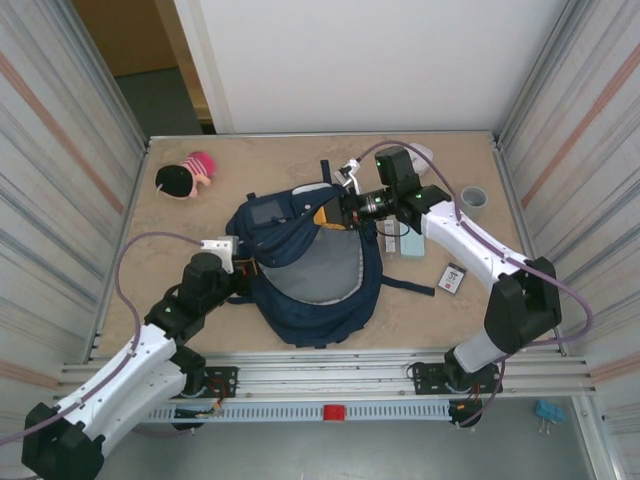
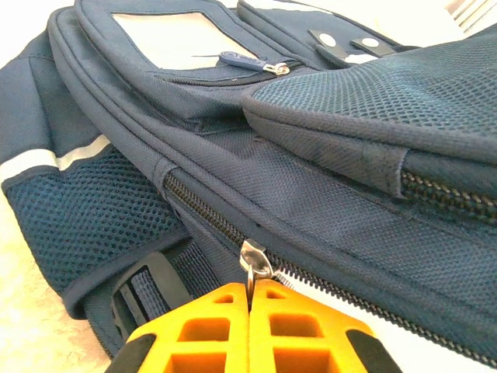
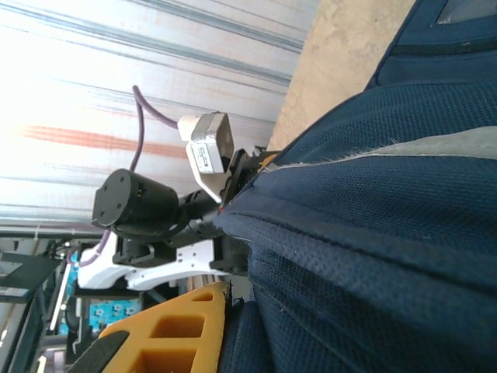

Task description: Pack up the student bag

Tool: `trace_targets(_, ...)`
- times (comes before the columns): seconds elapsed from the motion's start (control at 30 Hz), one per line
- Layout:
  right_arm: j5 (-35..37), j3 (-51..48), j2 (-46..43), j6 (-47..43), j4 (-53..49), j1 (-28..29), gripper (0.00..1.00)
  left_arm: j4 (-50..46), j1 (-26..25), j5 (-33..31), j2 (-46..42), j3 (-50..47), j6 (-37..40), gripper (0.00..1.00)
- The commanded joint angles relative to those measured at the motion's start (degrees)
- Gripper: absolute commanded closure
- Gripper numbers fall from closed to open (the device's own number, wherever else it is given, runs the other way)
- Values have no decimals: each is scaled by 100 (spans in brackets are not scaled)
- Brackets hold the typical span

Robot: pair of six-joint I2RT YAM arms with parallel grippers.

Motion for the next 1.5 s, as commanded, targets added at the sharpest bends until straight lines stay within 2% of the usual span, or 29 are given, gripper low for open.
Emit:
trace_targets(0.0,-889,559,40,-542,-109,-39,91,179,65,-440,12,-46,280,100)
trace_targets(0.1,-1016,722,26,-783,-401,-41,91,228,149,-1000,186,-97,261,100)
trace_targets(0.4,-1183,738,-178,-993,-688,-32,91,1038,688,-1278,1352,22,219,100)
trace_targets(0.5,-971,741,-217,-968,-691,-24,91,1020,776,-1253,1607,262,285,99)
trace_targets(0.53,-889,725,-220,-964,-679,-15,91,948,776,-1209,1639,352,287,96)
trace_targets(0.7,39,523,-171,-582,-115,-8,90,223,776,-781,1260,777,17,66)
trace_targets(0.87,715,374,2,-365,371,136,90,-627,777,-506,433,978,-485,45)
trace_targets(1.0,1227,302,68,-263,727,286,90,-1337,777,-480,9,1246,-637,32)
trace_targets(1.13,1626,253,201,-90,1125,482,90,-1830,779,-688,-165,1562,-619,26)
trace_targets(1.47,1675,639,1069,197,1771,884,90,-1789,776,-586,-123,1680,-447,24)
